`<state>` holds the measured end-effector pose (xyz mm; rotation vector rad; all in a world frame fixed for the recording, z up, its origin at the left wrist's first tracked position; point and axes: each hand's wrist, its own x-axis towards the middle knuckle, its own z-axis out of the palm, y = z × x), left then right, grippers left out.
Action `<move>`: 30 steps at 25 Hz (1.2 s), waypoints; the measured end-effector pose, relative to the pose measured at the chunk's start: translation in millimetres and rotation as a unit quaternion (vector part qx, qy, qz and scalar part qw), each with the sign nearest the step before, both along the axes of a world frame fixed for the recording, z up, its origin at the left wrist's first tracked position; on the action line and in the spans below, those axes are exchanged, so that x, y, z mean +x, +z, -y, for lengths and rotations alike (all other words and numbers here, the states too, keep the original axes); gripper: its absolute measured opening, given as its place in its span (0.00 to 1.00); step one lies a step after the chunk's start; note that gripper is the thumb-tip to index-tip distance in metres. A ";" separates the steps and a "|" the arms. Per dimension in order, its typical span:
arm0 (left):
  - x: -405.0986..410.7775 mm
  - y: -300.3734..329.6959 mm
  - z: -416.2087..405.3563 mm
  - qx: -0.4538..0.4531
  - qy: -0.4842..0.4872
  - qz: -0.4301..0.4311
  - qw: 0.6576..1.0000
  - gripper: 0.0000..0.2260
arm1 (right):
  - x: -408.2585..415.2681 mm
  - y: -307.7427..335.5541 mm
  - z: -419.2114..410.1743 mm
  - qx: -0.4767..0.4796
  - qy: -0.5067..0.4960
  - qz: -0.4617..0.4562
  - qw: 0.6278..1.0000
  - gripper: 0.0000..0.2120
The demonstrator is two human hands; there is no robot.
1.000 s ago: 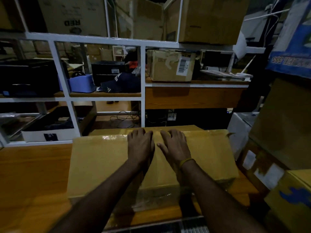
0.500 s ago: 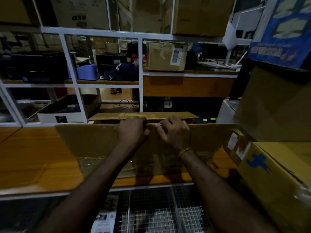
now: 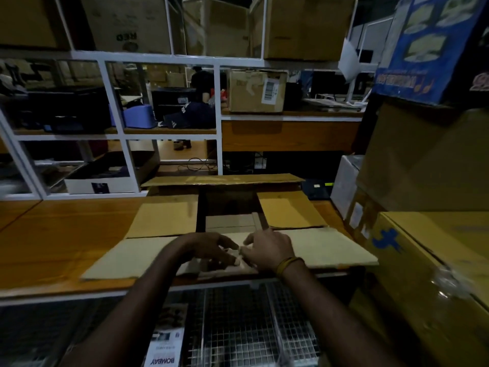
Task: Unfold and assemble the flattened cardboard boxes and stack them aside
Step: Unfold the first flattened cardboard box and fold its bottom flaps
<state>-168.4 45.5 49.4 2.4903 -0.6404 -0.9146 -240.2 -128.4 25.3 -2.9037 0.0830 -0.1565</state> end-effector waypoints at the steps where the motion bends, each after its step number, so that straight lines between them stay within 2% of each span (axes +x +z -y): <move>1: 4.9 -15.9 -0.3 0.003 0.015 0.021 1.000 0.31 | 1.9 -10.9 2.1 0.004 0.002 -0.034 0.999 0.21; 4: 17.3 -61.8 -5.7 0.050 0.047 0.143 0.987 0.35 | 12.1 -46.1 8.6 0.004 0.008 -0.116 0.993 0.29; 6: 19.6 -84.4 -8.4 0.076 0.044 0.221 0.971 0.37 | 19.3 -64.1 11.9 -0.016 0.010 -0.137 0.990 0.35; 11: 34.3 -103.0 -12.2 0.118 0.036 0.275 0.953 0.47 | 44.5 -79.4 20.1 -0.072 0.004 -0.102 0.992 0.42; 13: 43.7 -101.8 -12.6 0.129 0.032 0.286 0.949 0.48 | 57.0 -77.8 23.2 -0.083 0.002 -0.101 0.991 0.44; 15: 48.8 -102.3 -10.2 0.146 0.034 0.311 0.939 0.45 | 67.0 -77.4 24.9 -0.102 0.004 -0.101 0.990 0.45; 17: 50.9 -108.9 -7.0 0.145 0.048 0.365 0.918 0.35 | 75.3 -80.4 24.4 -0.106 0.008 -0.092 0.990 0.42; 19: 53.1 -116.5 -7.7 0.118 0.069 0.420 0.897 0.24 | 81.4 -84.3 23.1 -0.093 0.005 -0.062 0.994 0.34; 22: 54.4 -122.8 -17.3 0.090 0.078 0.463 0.879 0.15 | 82.4 -82.1 22.1 -0.090 0.015 -0.032 0.995 0.23; 26: 43.6 -130.3 -39.0 0.073 0.086 0.450 0.886 0.17 | 61.8 -81.4 13.5 -0.084 0.074 0.015 0.994 0.15; 30: 15.5 -141.0 -63.7 0.012 0.083 0.439 0.895 0.20 | 22.8 -95.2 1.7 -0.035 0.108 0.063 0.992 0.09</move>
